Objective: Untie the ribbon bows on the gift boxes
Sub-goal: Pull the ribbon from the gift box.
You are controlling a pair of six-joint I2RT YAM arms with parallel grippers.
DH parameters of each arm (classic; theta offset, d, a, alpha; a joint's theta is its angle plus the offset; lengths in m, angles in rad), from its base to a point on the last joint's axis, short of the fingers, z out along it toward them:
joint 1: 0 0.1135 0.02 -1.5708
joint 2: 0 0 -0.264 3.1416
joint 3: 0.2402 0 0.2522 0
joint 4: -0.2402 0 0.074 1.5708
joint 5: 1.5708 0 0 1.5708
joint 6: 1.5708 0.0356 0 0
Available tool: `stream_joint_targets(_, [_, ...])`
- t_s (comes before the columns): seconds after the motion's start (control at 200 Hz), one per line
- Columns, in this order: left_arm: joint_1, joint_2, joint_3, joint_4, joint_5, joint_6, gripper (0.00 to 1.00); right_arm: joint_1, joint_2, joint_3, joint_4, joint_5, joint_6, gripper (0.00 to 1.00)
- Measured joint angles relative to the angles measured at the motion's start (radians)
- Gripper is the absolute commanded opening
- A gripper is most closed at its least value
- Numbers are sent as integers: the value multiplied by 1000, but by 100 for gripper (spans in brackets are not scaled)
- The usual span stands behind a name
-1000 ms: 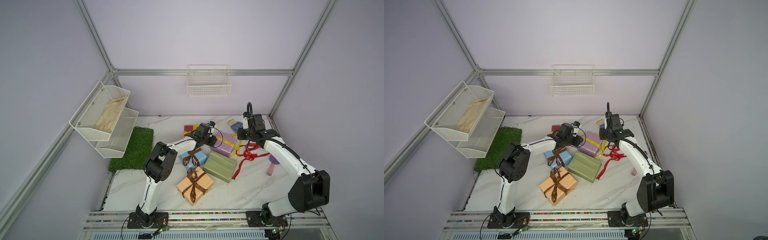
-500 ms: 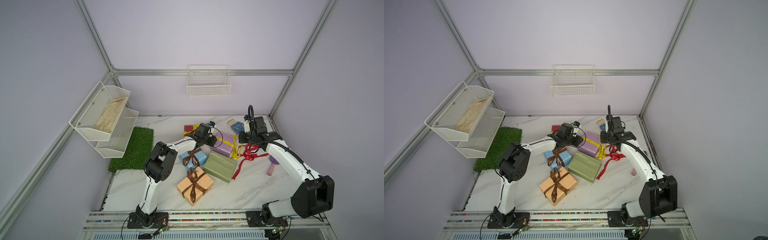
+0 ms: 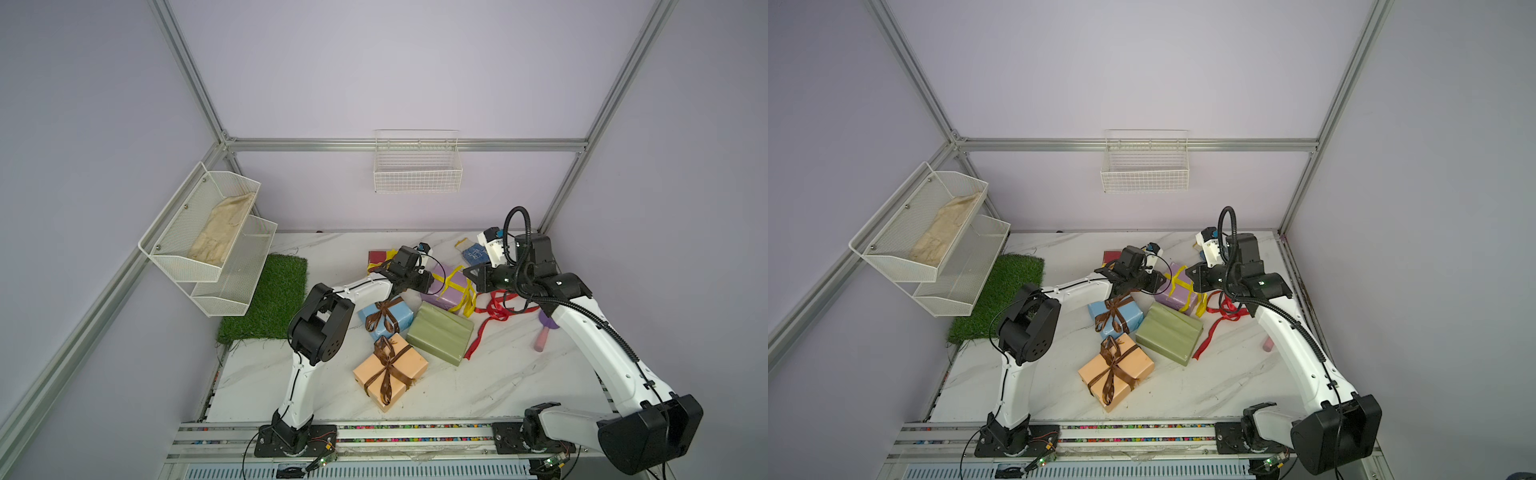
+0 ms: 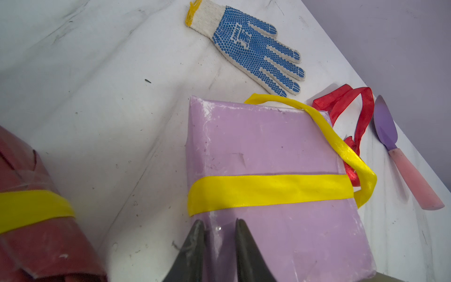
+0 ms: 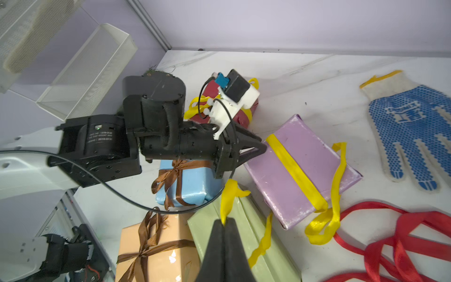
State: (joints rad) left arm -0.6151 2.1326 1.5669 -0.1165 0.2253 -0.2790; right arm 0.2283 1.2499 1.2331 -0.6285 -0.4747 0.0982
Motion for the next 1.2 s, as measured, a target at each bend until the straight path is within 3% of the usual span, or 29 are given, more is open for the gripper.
stream_joint_targets(0.05, [2,0,0,0,3,0,24,0,0,-8,-2,-14,0,12])
stream_joint_targets(0.18, [11,0,0,0,23,0,24,0,23,-19,-25,-32,-6,23])
stream_joint_targets(0.395, [27,0,0,-4,62,0,24,18,165,-19,-106,-61,-28,44])
stream_joint_targets(0.52, [31,0,0,-5,74,0,24,39,202,-19,-126,-1,-32,44])
stream_joint_targets(0.655, [32,0,0,-5,82,0,24,44,207,-19,-81,116,-35,29])
stream_joint_targets(0.765, [32,0,0,-5,87,0,24,44,270,2,-45,205,-58,27])
stream_joint_targets(0.84, [33,0,0,-5,90,0,24,44,344,24,-23,241,-66,28])
stream_joint_targets(0.985, [34,7,0,2,105,0,24,43,466,40,17,285,-103,42])
stream_joint_targets(1.2, [39,12,0,16,135,1,24,43,539,97,72,314,-142,46])
